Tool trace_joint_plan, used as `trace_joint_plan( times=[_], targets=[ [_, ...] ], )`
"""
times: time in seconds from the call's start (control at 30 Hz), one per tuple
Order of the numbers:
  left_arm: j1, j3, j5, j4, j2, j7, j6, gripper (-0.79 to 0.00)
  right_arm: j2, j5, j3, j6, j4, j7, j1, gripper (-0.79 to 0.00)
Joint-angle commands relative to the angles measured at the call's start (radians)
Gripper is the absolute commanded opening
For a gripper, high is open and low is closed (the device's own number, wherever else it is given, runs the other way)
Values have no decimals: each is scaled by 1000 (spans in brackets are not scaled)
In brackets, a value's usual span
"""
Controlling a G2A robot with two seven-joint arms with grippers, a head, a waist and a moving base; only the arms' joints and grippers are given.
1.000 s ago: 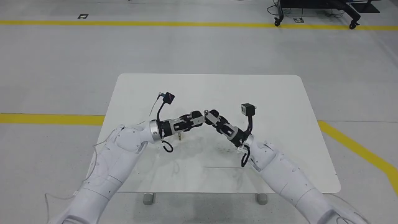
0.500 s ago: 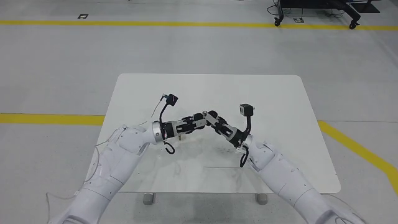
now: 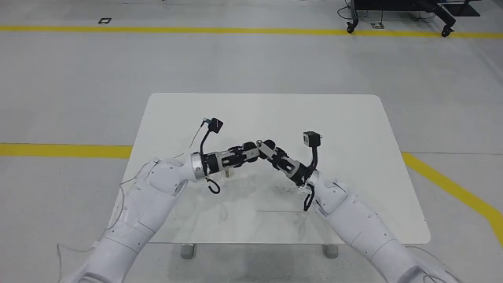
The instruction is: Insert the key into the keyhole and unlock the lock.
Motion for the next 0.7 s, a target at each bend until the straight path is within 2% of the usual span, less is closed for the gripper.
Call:
trace_joint_plan(
  times=[0.0,0.67],
  targets=[
    [-1,-2,0,1,1,3,-1,-785,-1,-1,3,0,0,4,0,-785],
    [-2,-18,14,9,9,35,-5,-785,-11,4,33,0,-4,43,-8,-785]
  ],
)
